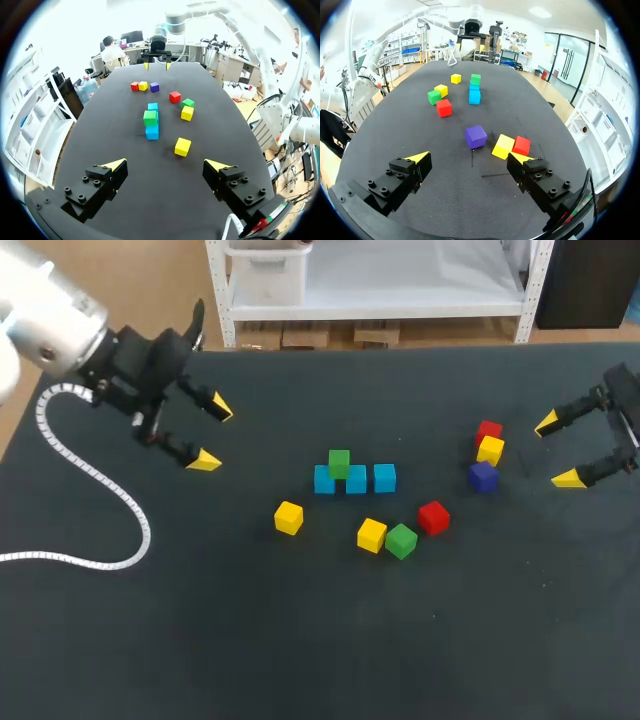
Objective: Place the blue cubes, place green cubes on the blue cubes, place the yellow cubes on the green cubes, then place the red cubes on the yellow cubes, and place purple cube on the red cubes.
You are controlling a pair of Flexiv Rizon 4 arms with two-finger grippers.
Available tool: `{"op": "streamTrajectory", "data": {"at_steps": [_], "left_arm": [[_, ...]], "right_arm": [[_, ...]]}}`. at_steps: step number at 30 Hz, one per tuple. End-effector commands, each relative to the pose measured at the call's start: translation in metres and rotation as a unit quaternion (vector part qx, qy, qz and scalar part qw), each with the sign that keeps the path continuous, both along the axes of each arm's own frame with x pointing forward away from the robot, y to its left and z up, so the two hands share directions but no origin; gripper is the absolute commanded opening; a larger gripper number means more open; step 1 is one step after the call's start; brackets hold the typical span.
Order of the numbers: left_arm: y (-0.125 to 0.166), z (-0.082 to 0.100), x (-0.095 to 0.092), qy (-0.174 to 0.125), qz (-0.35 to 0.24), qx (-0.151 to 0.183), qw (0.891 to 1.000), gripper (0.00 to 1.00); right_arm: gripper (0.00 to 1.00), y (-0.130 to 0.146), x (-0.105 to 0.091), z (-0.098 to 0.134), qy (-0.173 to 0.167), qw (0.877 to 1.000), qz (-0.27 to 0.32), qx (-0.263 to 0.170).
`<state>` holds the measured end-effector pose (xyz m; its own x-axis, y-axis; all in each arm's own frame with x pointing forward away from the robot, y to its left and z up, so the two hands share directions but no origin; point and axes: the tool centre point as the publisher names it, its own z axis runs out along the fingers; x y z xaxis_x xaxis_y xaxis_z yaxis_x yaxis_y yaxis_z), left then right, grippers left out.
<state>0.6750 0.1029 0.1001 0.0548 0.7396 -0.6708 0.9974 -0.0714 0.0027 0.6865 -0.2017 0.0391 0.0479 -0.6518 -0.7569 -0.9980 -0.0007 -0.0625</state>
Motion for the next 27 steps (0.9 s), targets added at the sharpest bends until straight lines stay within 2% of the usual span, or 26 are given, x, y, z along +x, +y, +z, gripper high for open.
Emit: {"op": "streamTrajectory", "data": {"at_steps": [1,6,7,26,27], "left_arm": [[0.018,0.001,0.002,0.001,-0.008,-0.008,1.0,1.0],[0.038,0.003,0.006,-0.002,-0.027,-0.011,1.0,1.0],[0.041,0.004,0.006,-0.006,-0.029,-0.002,1.0,1.0],[0.041,0.004,0.006,-0.006,-0.029,-0.002,1.0,1.0],[0.041,0.004,0.006,-0.006,-0.029,-0.002,1.0,1.0]], "right_arm": [[1.0,0.0,0.001,-0.001,0.0,1.0,0.001,0.001],[1.0,0.0,0.001,-0.001,0.0,1.0,0.001,0.001],[1.0,0.0,0.001,-0.001,0.0,1.0,0.001,0.001],[1.0,0.0,0.001,-0.001,0.0,1.0,0.001,0.001],[1.0,0.003,0.004,0.004,-0.008,1.0,0.017,-0.004]]}}
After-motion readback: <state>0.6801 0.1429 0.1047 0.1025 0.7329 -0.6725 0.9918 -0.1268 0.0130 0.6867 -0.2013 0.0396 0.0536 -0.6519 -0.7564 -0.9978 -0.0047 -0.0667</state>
